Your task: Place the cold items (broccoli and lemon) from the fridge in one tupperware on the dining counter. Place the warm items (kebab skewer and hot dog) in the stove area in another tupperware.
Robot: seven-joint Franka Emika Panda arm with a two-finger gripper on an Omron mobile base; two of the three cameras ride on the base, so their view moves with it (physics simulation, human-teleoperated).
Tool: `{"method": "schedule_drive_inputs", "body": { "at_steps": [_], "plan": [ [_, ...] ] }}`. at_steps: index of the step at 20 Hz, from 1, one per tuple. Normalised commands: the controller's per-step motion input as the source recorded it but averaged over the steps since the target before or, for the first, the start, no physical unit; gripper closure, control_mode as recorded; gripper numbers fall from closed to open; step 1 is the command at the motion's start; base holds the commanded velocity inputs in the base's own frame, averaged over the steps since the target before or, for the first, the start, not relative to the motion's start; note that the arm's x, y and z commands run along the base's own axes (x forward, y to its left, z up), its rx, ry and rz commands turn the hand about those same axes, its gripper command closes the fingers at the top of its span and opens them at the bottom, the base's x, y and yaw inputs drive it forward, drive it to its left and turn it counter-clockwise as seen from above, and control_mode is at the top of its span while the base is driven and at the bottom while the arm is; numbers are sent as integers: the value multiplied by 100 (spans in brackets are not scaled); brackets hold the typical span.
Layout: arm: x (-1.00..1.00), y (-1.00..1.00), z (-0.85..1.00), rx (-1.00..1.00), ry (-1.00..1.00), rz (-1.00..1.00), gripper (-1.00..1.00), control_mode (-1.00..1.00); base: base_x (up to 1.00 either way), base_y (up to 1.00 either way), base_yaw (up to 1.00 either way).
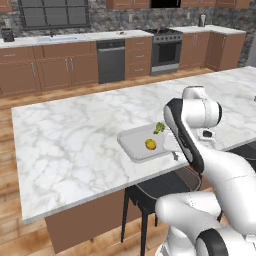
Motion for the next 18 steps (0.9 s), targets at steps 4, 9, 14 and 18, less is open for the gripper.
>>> {"method": "schedule_drive_inputs", "body": {
  "at_steps": [4,9,14,18],
  "plan": [
    [-13,3,-1,-18,-34,22,-100,-100,0,0,0],
    [0,3,0,-7,-16,25,-100,-100,0,0,0],
    [0,0,0,0,0,0,-100,-100,0,0,0],
    [-9,2,0,0,0,1,-100,100,-15,7,3]
  ]
}}
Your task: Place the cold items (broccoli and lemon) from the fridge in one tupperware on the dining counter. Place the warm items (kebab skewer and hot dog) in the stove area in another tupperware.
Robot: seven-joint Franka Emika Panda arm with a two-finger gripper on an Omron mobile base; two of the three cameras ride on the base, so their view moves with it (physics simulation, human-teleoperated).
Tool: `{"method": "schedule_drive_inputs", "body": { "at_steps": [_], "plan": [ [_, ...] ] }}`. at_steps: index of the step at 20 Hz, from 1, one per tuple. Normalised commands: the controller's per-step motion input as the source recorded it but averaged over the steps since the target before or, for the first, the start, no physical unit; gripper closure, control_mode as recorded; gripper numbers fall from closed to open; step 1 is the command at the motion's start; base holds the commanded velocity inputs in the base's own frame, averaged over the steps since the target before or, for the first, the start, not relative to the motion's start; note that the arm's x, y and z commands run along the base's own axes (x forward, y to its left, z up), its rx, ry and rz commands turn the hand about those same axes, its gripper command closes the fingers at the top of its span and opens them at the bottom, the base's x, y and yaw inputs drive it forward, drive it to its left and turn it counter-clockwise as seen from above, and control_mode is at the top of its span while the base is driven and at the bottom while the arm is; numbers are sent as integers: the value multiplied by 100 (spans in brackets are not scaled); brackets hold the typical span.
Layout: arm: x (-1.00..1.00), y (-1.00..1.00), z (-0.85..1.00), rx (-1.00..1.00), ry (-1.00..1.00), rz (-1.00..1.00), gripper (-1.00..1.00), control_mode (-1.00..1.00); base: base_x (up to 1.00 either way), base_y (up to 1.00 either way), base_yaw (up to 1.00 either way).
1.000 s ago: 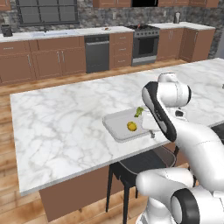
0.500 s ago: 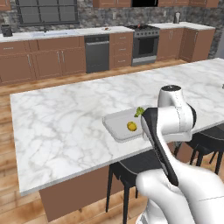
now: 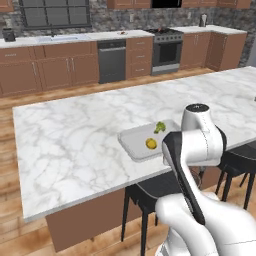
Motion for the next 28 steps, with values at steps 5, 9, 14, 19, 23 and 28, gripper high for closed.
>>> {"method": "schedule_drive_inputs", "body": {
  "at_steps": [5,9,14,19,23,28],
  "plan": [
    [0,0,0,0,0,0,-100,100,-88,77,20],
    [0,0,0,0,0,0,-100,100,-57,100,18],
    [0,0,0,0,0,0,-100,100,-27,100,0],
    [0,0,0,0,0,0,-100,100,-10,100,0],
    [0,0,0,0,0,0,-100,100,0,100,0],
    [0,0,0,0,0,0,-100,100,12,100,0]
  ]
}}
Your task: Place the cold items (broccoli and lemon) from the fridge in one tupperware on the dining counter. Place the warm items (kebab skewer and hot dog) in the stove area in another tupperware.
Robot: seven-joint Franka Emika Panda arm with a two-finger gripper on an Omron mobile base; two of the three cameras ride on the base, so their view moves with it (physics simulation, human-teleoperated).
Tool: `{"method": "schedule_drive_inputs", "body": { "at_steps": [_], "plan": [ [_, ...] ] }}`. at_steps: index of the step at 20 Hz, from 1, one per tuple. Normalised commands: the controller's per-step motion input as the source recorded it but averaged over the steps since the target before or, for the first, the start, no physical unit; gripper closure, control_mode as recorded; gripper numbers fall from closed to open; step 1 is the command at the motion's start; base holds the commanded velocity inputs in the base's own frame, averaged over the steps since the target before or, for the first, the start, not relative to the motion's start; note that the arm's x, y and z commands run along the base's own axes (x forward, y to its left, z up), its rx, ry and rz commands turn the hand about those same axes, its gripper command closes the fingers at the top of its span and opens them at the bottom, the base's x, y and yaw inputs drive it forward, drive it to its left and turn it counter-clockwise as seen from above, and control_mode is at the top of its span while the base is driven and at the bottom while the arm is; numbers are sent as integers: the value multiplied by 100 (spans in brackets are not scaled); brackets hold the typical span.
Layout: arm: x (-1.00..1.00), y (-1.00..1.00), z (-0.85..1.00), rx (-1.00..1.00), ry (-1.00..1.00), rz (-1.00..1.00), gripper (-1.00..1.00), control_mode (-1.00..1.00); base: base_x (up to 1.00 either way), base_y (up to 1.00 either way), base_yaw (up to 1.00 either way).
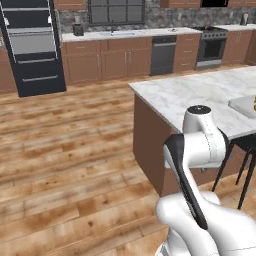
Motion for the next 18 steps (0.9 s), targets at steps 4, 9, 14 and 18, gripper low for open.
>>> {"method": "schedule_drive_inputs", "body": {
  "at_steps": [4,9,14,18],
  "plan": [
    [0,0,0,0,0,0,-100,100,69,100,-12],
    [0,0,0,0,0,0,-100,100,100,100,-34],
    [0,0,0,0,0,0,-100,100,100,100,-34],
    [0,0,0,0,0,0,-100,100,100,96,-34]
  ]
}}
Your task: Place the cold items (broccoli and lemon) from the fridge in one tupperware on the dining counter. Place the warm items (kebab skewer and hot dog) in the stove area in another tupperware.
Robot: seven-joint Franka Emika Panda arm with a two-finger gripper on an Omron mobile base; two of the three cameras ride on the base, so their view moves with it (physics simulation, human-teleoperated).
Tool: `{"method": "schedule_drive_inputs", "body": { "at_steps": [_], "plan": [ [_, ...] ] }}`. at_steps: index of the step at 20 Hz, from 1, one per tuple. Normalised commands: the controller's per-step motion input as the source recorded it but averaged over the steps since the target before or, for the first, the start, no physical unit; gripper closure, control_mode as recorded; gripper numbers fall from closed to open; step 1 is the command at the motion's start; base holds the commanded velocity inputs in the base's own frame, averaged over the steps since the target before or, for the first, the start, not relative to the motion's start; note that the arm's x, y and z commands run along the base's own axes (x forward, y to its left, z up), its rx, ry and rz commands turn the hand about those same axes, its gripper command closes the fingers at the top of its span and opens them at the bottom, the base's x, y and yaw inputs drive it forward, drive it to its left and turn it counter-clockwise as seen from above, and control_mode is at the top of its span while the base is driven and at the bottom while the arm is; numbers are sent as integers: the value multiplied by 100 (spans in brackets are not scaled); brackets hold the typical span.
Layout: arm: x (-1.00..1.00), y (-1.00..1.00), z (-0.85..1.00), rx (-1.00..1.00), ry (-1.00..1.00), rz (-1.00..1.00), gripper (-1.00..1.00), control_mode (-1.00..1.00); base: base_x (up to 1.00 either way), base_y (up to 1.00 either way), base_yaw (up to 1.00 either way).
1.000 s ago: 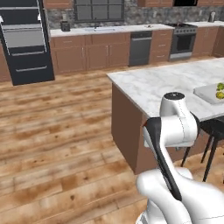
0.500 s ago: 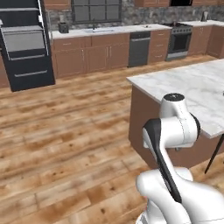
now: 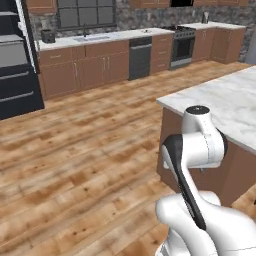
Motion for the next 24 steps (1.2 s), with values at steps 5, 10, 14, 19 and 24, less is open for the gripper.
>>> {"method": "schedule_drive_inputs", "body": {
  "at_steps": [5,10,14,19,24],
  "plan": [
    [0,0,0,0,0,0,-100,100,100,96,-36],
    [0,0,0,0,0,0,-100,100,100,99,-41],
    [0,0,0,0,0,0,-100,100,100,98,-46],
    [0,0,0,0,0,0,-100,100,62,100,-41],
    [0,0,0,0,0,0,-100,100,26,100,-33]
  ]
}}
